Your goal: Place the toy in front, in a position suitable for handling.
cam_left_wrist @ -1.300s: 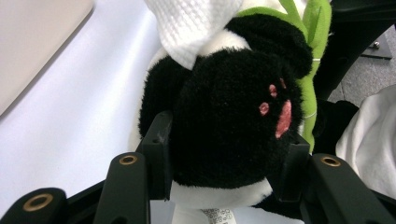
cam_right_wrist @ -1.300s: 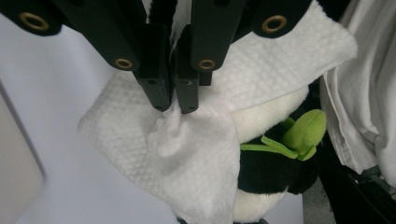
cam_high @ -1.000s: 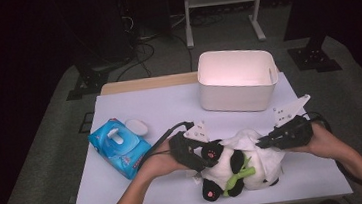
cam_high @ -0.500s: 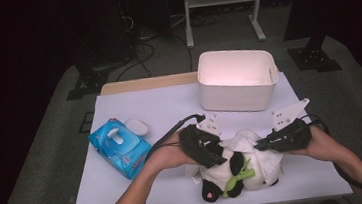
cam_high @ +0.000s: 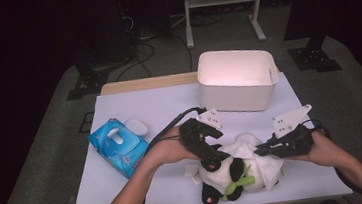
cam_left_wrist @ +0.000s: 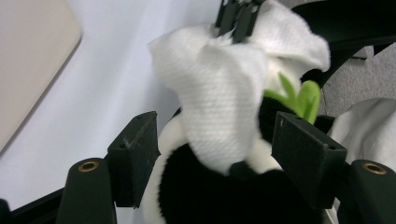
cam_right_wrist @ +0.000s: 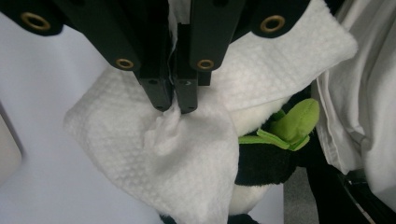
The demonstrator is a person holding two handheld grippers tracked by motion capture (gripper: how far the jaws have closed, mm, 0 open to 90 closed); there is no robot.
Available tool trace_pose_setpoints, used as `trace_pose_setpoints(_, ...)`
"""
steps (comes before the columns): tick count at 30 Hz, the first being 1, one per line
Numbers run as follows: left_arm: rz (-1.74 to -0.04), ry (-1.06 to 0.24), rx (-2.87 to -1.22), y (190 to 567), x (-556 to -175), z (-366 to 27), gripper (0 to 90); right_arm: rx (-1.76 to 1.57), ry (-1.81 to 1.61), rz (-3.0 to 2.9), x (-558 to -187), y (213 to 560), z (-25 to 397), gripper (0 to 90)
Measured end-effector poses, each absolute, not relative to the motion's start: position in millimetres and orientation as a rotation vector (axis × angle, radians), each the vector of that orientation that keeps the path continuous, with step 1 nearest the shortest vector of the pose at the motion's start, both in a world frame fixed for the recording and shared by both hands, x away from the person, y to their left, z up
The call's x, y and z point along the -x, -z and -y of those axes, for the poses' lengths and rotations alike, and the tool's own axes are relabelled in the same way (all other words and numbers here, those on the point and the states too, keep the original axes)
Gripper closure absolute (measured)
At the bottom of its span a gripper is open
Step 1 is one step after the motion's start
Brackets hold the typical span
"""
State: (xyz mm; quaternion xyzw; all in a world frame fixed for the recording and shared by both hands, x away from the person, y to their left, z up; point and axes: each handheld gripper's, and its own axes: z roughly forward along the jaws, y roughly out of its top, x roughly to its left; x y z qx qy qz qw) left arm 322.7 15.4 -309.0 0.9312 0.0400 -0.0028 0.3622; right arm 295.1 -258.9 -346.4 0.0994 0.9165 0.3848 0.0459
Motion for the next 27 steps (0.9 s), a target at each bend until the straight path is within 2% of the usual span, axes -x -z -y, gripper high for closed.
trace_pose_setpoints(5,-0.138,0.124,-2.444,330,-325,-15,32.3,-0.298,-1.197,-2.756,-290,345,263,86.2)
trace_pose_setpoints(13,-0.136,0.108,-2.443,333,-317,-21,32.2,-0.282,-1.258,-2.703,-293,331,265,86.0)
trace_pose_setpoints(21,-0.115,0.112,-2.443,331,-312,-18,31.5,-0.285,-1.227,-2.767,-289,345,256,86.2)
trace_pose_setpoints(27,-0.138,0.133,-2.471,331,-319,-9,28.4,-0.286,-1.280,-2.776,-282,351,264,86.5)
